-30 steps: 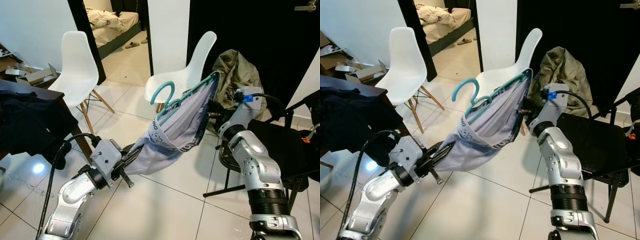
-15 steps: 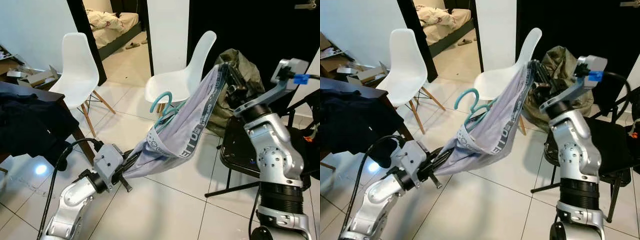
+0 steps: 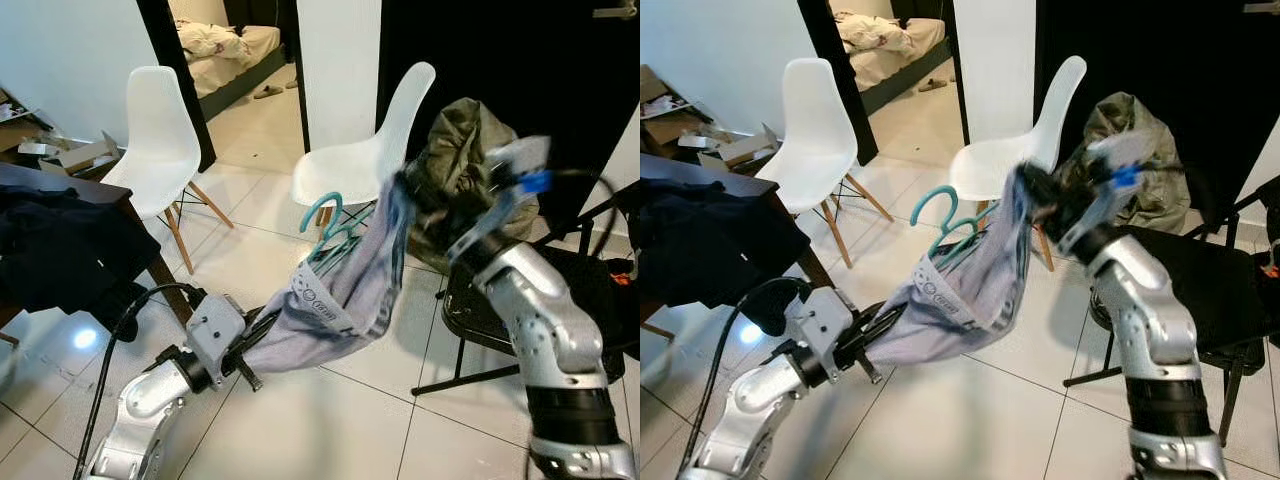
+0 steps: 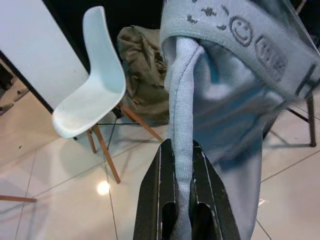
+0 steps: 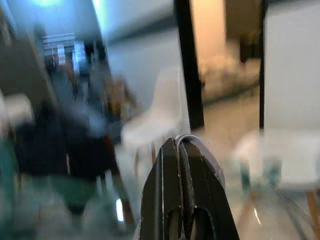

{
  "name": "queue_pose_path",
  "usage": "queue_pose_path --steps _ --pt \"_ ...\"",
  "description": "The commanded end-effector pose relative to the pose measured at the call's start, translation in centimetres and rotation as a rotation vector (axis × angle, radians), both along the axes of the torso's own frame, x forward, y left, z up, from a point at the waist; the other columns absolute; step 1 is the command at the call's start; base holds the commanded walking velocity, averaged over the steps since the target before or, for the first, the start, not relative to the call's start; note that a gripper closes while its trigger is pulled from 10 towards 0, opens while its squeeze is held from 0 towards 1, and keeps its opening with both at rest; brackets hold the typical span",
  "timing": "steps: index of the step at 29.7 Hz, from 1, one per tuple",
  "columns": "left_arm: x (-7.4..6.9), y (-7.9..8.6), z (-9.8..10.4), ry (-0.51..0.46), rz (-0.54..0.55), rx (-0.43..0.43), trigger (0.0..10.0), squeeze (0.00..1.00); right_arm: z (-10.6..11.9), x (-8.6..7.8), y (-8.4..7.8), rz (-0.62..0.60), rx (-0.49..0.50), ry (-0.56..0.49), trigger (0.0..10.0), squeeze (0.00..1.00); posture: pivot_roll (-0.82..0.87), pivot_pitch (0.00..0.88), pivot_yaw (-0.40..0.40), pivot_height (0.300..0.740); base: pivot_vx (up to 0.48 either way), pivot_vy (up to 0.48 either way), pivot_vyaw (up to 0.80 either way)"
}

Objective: Hang hanger

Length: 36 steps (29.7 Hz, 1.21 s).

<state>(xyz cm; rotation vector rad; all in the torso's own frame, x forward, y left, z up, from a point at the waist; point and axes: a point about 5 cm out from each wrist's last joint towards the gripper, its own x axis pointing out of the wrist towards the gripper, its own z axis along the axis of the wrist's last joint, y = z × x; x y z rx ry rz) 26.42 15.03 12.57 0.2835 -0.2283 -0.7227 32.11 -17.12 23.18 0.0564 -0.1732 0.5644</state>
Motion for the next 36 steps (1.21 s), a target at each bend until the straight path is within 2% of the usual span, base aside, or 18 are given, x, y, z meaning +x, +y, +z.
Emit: queue_pose_path --steps 1,4,5,8,9,12,13,14,16,19,21,25,28,29,32,34,35,36 --pt "0.6 1.5 0.7 -0.004 0.049 -0.023 10.0 0.00 -2.1 0.1 -0.4 -0.025 -0.098 0.099 0.0 0.00 -0.02 0.068 0.084 0.740 0.000 0.000 0.00" --pt "1.1 2.8 2.0 -0.023 0.083 -0.065 10.0 0.00 -3.6 0.2 -1.8 -0.103 -0.143 0.180 0.0 0.00 -0.01 0.071 0.083 0.740 0.000 0.000 0.00" --pt "1.6 4.3 3.5 -0.035 0.095 -0.116 10.0 0.00 -5.0 0.2 -3.3 -0.172 -0.180 0.254 0.0 0.00 -0.01 0.071 0.083 0.740 0.000 0.000 0.00" --pt "1.8 5.5 5.0 -0.040 0.078 -0.159 10.0 0.00 -6.1 0.2 -4.4 -0.226 -0.212 0.309 0.0 0.00 -0.01 0.072 0.083 0.740 0.000 0.000 0.00" --pt "1.7 6.5 6.3 -0.030 0.022 -0.178 10.0 0.00 -7.0 0.0 -5.1 -0.254 -0.240 0.353 0.0 0.00 0.00 0.072 0.084 0.740 0.000 0.000 0.00" --pt "1.3 7.2 7.3 -0.004 -0.061 -0.176 10.0 0.00 -7.8 -0.1 -5.3 -0.260 -0.271 0.383 0.0 0.00 0.00 0.073 0.084 0.740 0.000 0.000 0.00" --pt "0.6 7.6 7.9 0.034 -0.158 -0.153 10.0 0.00 -8.6 -0.2 -5.3 -0.253 -0.302 0.411 0.0 0.00 0.00 0.073 0.085 0.740 0.000 0.000 0.00" --pt "0.6 7.6 7.9 0.034 -0.158 -0.153 10.0 0.00 -8.6 -0.2 -5.3 -0.253 -0.302 0.411 0.0 0.00 0.00 0.073 0.085 0.740 0.000 0.000 0.00" --pt "-1.0 7.7 8.4 0.145 -0.366 -0.110 10.0 0.00 -10.0 -0.3 -4.5 -0.219 -0.375 0.451 0.0 0.00 0.01 0.074 0.086 0.740 0.000 0.000 0.00" --pt "-1.9 7.5 8.4 0.208 -0.463 -0.103 10.0 0.00 -10.5 -0.4 -4.0 -0.202 -0.398 0.459 0.0 0.00 0.02 0.076 0.087 0.740 0.000 0.000 0.00" --pt "-3.7 7.1 7.7 0.331 -0.623 -0.043 10.0 0.00 -10.5 -0.1 -3.3 -0.188 -0.403 0.450 0.0 0.00 0.02 0.077 0.086 0.740 0.000 0.000 0.00" --pt "-4.4 7.0 7.4 0.388 -0.680 -0.005 10.0 0.00 -10.2 0.2 -3.2 -0.188 -0.391 0.440 0.0 0.00 0.02 0.078 0.085 0.740 0.000 0.000 0.00" --pt "-4.9 7.2 6.9 0.445 -0.718 0.097 10.0 0.00 -9.6 0.7 -3.4 -0.193 -0.363 0.421 0.0 0.00 0.02 0.079 0.083 0.740 0.000 0.000 0.00" --pt "-4.9 7.2 6.9 0.445 -0.718 0.097 10.0 0.00 -9.6 0.7 -3.4 -0.193 -0.363 0.421 0.0 0.00 0.02 0.079 0.083 0.740 0.000 0.000 0.00" --pt "-4.5 8.0 6.8 0.434 -0.677 0.244 10.0 0.00 -8.9 1.0 -4.4 -0.209 -0.341 0.413 0.0 0.00 0.02 0.082 0.079 0.740 0.000 0.000 0.00" --pt "-4.5 8.0 6.8 0.434 -0.677 0.244 10.0 0.00 -8.9 1.0 -4.4 -0.209 -0.341 0.413 0.0 0.00 0.02 0.082 0.079 0.740 0.000 0.000 0.00" --pt "-4.0 8.3 7.0 0.400 -0.632 0.314 10.0 0.00 -8.5 1.1 -5.3 -0.223 -0.340 0.412 0.0 0.00 0.02 0.083 0.076 0.740 0.000 0.000 0.00" --pt "-4.0 8.3 7.0 0.400 -0.632 0.314 10.0 0.00 -8.5 1.1 -5.3 -0.223 -0.340 0.412 0.0 0.00 0.02 0.083 0.076 0.740 0.000 0.000 0.00"
